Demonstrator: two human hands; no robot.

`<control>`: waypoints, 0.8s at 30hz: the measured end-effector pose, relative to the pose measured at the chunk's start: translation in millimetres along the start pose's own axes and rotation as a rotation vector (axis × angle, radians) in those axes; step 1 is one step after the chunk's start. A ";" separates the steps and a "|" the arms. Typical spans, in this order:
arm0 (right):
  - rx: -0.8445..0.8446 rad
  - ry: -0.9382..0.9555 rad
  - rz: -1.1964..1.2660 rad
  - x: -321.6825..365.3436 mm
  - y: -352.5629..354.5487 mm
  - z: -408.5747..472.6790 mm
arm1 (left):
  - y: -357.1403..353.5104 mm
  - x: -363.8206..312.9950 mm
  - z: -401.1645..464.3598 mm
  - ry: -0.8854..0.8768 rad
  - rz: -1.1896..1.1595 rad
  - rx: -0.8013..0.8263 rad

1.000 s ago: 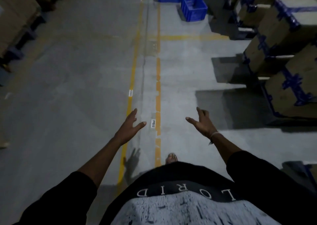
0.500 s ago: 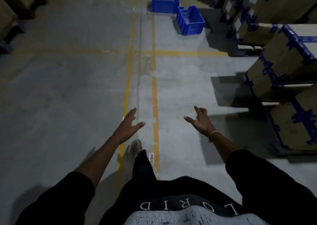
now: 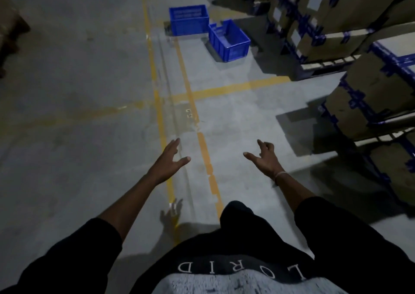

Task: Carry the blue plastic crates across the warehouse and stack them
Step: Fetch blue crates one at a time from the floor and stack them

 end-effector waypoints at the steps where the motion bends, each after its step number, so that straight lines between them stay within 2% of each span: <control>1: -0.003 -0.013 0.007 8.5 0.5 18.2 | 10.3 -3.3 19.2 0.006 0.005 0.005; 9: -0.001 -0.005 -0.015 66.7 19.2 204.5 | 81.2 -35.3 197.3 -0.004 0.009 -0.045; 15: 0.015 0.018 -0.040 133.1 64.2 336.1 | 124.4 -96.4 320.0 -0.030 0.009 -0.038; 19: -0.016 0.040 -0.084 177.8 99.6 425.4 | 152.8 -135.3 408.3 -0.041 -0.005 -0.102; 24: -0.014 0.048 -0.093 217.9 123.3 512.5 | 164.7 -171.7 506.6 -0.089 -0.009 -0.062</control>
Point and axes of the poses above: each hand's wrist, its own z-axis towards the middle knuckle, its own y-axis out of the back of the hand, x = y × z, the point moved 7 cm from there along z, towards the middle knuckle, and after that the axes turned 6 degrees about -z, right-handed, at the moved point
